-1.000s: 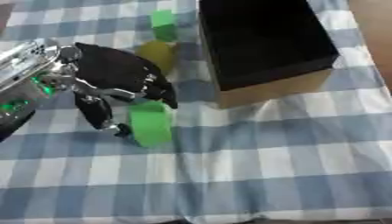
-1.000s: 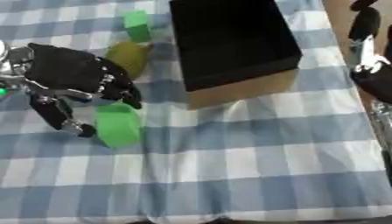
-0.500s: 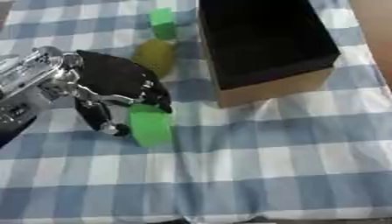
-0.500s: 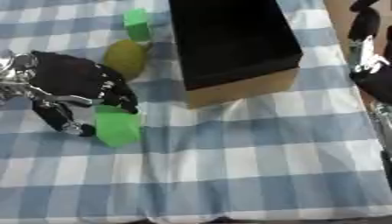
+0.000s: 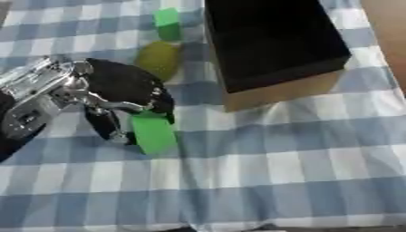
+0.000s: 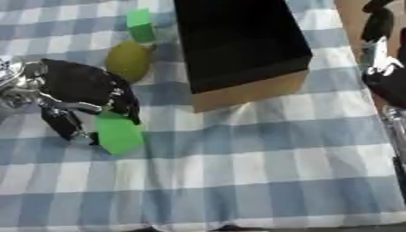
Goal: Pick up objects on the table and place them in the box.
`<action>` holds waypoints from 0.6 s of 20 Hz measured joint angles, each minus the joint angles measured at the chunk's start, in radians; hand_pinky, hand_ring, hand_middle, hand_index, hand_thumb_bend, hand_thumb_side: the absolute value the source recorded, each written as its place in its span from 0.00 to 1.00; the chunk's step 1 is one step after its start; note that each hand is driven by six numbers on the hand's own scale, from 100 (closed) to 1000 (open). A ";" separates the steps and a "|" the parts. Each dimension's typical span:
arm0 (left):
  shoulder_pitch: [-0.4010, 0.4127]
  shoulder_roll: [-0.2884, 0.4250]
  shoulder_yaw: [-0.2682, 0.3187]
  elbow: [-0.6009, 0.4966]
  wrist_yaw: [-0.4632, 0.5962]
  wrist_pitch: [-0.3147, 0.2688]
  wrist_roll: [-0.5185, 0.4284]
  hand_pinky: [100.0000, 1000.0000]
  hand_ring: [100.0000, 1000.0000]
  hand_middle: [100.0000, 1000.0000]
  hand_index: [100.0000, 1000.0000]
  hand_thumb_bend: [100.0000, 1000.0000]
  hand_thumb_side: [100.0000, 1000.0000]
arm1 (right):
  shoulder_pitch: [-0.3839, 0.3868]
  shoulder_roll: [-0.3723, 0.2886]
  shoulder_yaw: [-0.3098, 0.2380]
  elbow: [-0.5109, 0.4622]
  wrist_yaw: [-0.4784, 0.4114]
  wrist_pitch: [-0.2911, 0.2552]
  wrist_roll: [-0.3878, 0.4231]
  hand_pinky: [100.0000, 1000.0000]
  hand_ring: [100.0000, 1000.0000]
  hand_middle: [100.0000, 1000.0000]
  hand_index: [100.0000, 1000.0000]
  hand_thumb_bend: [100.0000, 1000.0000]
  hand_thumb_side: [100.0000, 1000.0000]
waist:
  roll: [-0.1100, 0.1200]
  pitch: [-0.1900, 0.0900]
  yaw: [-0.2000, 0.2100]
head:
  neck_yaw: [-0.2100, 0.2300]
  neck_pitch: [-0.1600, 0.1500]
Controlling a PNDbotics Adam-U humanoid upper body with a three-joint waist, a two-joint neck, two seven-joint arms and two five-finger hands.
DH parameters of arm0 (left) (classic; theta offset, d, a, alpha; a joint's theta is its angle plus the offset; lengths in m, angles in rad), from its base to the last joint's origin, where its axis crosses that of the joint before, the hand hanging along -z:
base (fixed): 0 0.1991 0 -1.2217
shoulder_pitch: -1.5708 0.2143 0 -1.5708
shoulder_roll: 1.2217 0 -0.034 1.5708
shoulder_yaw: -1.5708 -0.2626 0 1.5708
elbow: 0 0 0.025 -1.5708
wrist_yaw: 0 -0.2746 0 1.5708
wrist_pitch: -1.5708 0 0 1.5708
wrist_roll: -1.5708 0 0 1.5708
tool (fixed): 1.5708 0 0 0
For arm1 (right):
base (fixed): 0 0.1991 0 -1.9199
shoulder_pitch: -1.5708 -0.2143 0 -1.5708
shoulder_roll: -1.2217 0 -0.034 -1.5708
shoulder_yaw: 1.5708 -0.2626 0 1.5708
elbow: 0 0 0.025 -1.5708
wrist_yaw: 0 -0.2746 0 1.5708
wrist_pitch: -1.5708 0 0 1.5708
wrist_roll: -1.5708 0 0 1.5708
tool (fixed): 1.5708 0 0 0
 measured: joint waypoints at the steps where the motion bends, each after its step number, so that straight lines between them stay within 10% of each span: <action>1: 0.000 -0.002 0.004 0.000 0.007 0.000 0.000 0.83 0.73 0.55 0.72 0.23 0.01 | 0.000 0.002 0.000 0.000 0.000 0.000 0.000 0.92 1.00 0.40 0.90 0.00 0.41 | 0.000 0.000 0.000 | 0.000 0.000; 12: 0.000 0.008 0.080 -0.086 0.081 0.000 0.000 0.79 0.67 0.47 0.63 0.22 0.00 | 0.003 0.004 0.000 0.000 0.000 0.004 0.004 0.92 1.00 0.40 0.90 0.00 0.41 | 0.000 0.000 0.001 | -0.001 0.000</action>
